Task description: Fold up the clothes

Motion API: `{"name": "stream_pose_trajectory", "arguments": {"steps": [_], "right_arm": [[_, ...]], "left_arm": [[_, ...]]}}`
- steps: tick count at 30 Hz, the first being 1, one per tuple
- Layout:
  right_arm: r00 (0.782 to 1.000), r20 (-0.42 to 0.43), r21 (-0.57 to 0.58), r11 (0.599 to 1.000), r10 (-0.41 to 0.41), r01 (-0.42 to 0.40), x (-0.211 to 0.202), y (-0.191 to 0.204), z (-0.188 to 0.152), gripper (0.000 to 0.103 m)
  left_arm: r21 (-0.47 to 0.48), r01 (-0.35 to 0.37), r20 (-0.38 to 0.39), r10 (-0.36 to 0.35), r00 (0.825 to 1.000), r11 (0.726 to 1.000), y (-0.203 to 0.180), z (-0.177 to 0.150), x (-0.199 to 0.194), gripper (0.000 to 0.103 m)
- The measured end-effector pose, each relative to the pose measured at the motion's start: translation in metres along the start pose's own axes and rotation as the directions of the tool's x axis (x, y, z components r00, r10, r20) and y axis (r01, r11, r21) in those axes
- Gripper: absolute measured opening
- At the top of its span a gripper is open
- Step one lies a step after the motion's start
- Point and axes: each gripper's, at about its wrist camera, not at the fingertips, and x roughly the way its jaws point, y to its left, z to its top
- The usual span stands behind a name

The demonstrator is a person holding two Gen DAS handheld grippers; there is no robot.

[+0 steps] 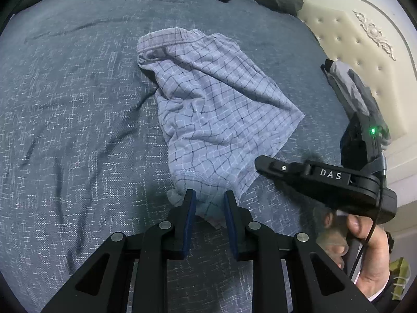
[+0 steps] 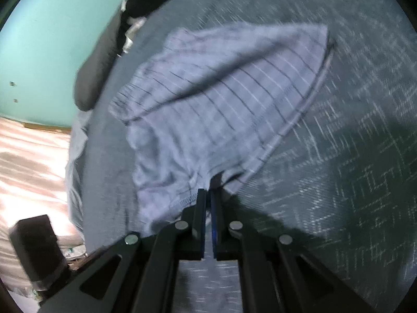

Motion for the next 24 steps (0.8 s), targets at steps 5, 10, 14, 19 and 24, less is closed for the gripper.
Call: {"name": "stream_pose_trajectory", "arguments": {"steps": [5, 10, 14, 19, 24], "right_arm": [[0.997, 0.077, 0.023, 1.000, -0.004, 0.002, -0.019, -0.003, 0.004, 0.007], [0.994, 0.099, 0.029, 0.998, 0.048, -0.051, -0.028, -0.003, 0.008, 0.024], [0.994, 0.071, 0.046, 0.995, 0.084, -0.087, -0.019, -0.005, 0.008, 0.024], [0.994, 0.067, 0.051, 0.995, 0.083, -0.086, -0.015, -0.011, 0.008, 0.024], [0.994, 0.076, 0.036, 0.996, 0.074, -0.077, -0.014, -0.011, 0.010, 0.021]], "left_arm": [[-0.002, 0.004, 0.009, -0.004, 1.000, 1.000, 0.000, 0.004, 0.000, 0.024], [0.002, 0.002, 0.002, -0.002, 1.000, 1.000, -0.001, 0.004, 0.003, 0.025], [0.007, 0.005, -0.008, -0.005, 1.000, 1.000, -0.002, 0.002, 0.007, 0.025], [0.015, 0.010, -0.005, -0.010, 1.000, 1.000, -0.004, -0.002, 0.004, 0.025], [0.029, 0.009, 0.002, -0.010, 1.000, 1.000, -0.006, -0.003, -0.002, 0.025]]}}
